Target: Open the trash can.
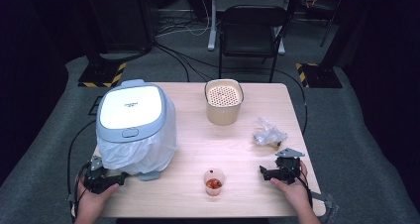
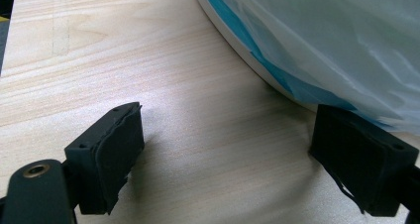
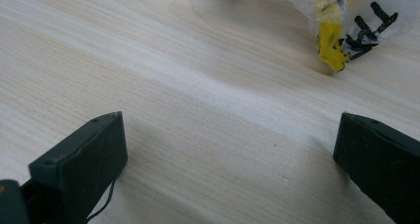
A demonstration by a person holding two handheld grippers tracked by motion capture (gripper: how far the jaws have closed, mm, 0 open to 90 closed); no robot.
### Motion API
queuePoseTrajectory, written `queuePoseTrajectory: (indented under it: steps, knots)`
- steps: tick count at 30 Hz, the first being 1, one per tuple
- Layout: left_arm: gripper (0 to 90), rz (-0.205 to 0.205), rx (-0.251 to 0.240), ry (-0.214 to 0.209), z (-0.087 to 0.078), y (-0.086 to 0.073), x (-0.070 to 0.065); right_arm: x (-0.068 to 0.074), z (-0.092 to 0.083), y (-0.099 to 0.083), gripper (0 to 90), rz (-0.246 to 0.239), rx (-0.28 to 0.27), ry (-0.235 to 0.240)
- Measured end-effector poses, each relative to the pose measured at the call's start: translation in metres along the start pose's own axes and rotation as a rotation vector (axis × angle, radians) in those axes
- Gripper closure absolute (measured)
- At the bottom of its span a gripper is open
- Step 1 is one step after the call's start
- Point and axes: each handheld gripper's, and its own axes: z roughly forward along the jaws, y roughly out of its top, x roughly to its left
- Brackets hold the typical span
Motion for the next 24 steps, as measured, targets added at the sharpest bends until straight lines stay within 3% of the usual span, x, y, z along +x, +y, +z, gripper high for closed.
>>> queuePoseTrajectory:
  steps: [10, 18, 19, 22, 24]
  knots:
    - [15.9, -0.010, -0.022, 0.005, 0.0005, -0.0003, 0.0007, 0.0000, -0.0002, -0.0001, 0.0, -0.002, 0.001, 0.000]
    - [18.1, -0.015, -0.013, 0.014, -0.0003, 0.0004, 0.0005, 0.0011, -0.0005, -0.0002, 0.0, 0.006, 0.000, 0.003]
    - [18.6, -0.020, -0.033, 0.020, 0.0012, -0.0001, 0.0001, 0.0011, -0.0005, -0.0002, 0.0, 0.006, 0.000, 0.003]
    - [19.7, -0.012, -0.013, 0.020, -0.0005, 0.0010, 0.0001, 0.0011, -0.0005, -0.0002, 0.0, 0.006, 0.001, 0.003]
    - [25.3, -0.002, -0.007, 0.014, -0.0025, 0.0013, -0.0014, 0.0011, -0.0005, -0.0002, 0.0, 0.006, 0.001, 0.003]
